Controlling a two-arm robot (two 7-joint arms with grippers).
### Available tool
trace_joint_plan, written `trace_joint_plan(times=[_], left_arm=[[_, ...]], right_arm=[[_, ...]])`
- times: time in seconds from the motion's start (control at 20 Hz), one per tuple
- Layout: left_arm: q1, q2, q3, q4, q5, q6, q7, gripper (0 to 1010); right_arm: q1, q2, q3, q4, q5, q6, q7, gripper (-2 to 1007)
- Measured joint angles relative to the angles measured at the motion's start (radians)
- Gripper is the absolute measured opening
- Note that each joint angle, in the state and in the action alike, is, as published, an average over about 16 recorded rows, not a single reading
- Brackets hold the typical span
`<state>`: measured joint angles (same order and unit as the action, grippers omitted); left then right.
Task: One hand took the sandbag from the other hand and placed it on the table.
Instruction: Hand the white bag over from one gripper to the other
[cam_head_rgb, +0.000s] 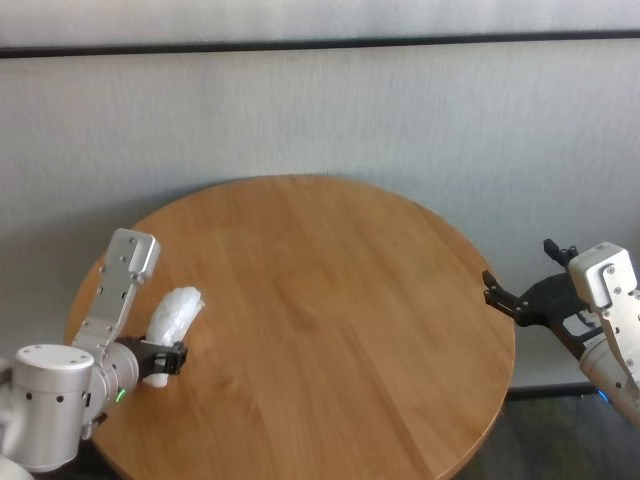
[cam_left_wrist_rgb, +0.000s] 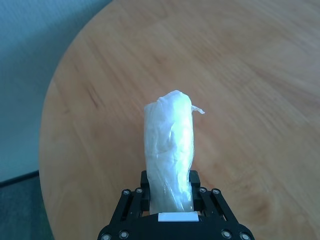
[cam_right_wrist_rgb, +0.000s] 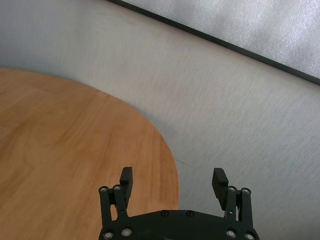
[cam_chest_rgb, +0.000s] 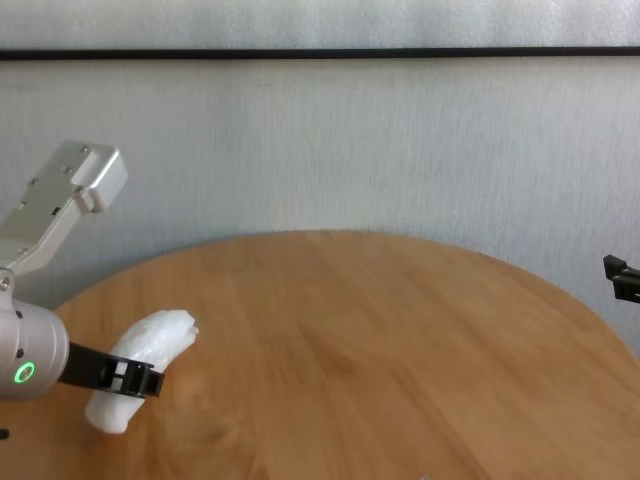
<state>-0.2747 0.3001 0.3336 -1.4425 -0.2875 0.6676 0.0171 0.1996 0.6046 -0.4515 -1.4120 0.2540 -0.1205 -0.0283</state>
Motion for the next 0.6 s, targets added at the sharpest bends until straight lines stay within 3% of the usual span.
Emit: trace_joint_plan(times=[0.25,0.6], left_arm=[[0.015,0.012,0.002,-0.021,0.011,-0.071,-0.044,471],[0.042,0.03,0.005,-0.078,0.014,-0.198,-0.133,471]], right_arm=[[0.0,0.0,0.0,0.0,0.0,0.0,0.0,1002],[0.0,0.0,0.0,0.0,0.0,0.0,0.0,1002]])
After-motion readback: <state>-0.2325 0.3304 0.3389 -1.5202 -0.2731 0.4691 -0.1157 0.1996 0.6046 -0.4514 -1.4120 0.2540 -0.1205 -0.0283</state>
